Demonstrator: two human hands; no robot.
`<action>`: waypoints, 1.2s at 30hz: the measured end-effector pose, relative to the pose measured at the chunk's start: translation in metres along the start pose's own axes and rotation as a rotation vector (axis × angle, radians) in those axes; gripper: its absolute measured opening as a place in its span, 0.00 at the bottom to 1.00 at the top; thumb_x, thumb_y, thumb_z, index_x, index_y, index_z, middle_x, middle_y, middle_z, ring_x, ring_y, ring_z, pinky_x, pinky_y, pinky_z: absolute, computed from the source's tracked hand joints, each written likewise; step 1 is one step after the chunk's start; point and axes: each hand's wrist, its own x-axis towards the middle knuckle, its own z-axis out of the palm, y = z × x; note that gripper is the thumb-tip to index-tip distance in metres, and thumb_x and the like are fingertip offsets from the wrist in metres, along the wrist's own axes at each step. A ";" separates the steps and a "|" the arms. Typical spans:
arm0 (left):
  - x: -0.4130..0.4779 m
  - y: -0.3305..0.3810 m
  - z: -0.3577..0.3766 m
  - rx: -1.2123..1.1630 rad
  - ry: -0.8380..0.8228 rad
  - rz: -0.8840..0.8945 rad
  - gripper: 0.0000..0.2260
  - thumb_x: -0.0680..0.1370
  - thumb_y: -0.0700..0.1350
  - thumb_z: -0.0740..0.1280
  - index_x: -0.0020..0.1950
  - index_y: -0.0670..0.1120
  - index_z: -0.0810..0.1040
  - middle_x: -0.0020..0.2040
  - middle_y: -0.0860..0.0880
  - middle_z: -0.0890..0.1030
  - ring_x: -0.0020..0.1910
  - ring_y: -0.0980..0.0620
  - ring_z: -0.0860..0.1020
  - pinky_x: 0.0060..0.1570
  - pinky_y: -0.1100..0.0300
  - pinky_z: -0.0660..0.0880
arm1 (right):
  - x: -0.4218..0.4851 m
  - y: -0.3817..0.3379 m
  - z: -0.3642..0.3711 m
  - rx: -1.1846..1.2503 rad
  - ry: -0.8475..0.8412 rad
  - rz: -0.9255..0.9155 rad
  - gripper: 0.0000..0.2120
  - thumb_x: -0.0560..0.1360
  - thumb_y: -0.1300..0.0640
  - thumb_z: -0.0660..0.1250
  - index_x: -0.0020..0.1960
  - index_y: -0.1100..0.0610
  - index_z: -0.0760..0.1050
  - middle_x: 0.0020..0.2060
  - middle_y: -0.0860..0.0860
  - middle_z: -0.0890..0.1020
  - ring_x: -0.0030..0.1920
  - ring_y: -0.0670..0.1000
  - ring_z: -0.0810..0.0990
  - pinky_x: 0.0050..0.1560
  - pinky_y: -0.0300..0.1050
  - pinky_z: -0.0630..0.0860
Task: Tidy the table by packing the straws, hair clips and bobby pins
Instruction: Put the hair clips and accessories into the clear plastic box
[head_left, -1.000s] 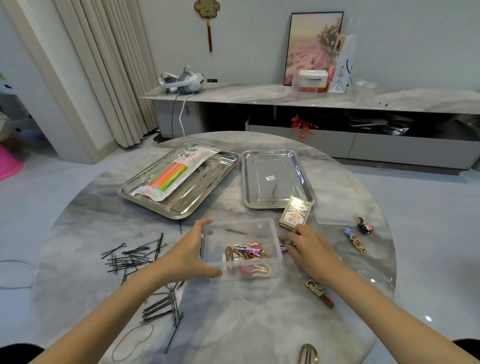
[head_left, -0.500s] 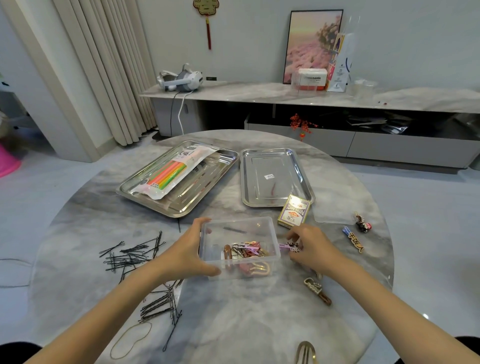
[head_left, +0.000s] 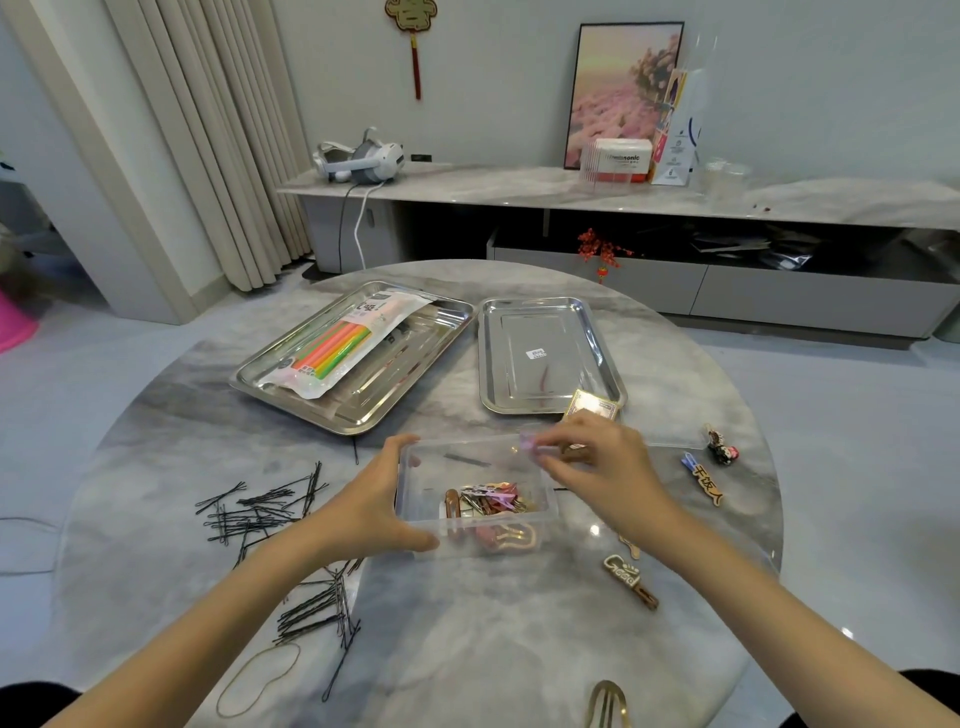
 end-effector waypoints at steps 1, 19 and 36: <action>0.000 0.000 0.000 -0.001 0.000 0.000 0.48 0.64 0.48 0.78 0.73 0.53 0.50 0.67 0.52 0.65 0.63 0.54 0.67 0.56 0.65 0.68 | -0.002 0.000 0.001 -0.021 -0.057 -0.019 0.08 0.71 0.64 0.73 0.48 0.55 0.84 0.42 0.51 0.80 0.42 0.44 0.80 0.47 0.33 0.78; -0.002 0.001 0.000 -0.003 -0.010 -0.003 0.48 0.64 0.48 0.78 0.74 0.52 0.49 0.68 0.51 0.65 0.62 0.55 0.66 0.57 0.64 0.68 | -0.005 0.069 -0.051 -0.719 -0.342 0.838 0.28 0.61 0.34 0.74 0.45 0.55 0.72 0.55 0.55 0.77 0.57 0.57 0.77 0.49 0.47 0.74; -0.002 0.002 0.001 -0.016 -0.014 -0.012 0.47 0.65 0.47 0.78 0.74 0.53 0.49 0.68 0.52 0.65 0.62 0.55 0.67 0.49 0.70 0.68 | -0.012 0.043 -0.020 -0.889 -0.421 0.550 0.13 0.73 0.56 0.64 0.55 0.56 0.66 0.55 0.56 0.76 0.52 0.57 0.76 0.41 0.43 0.67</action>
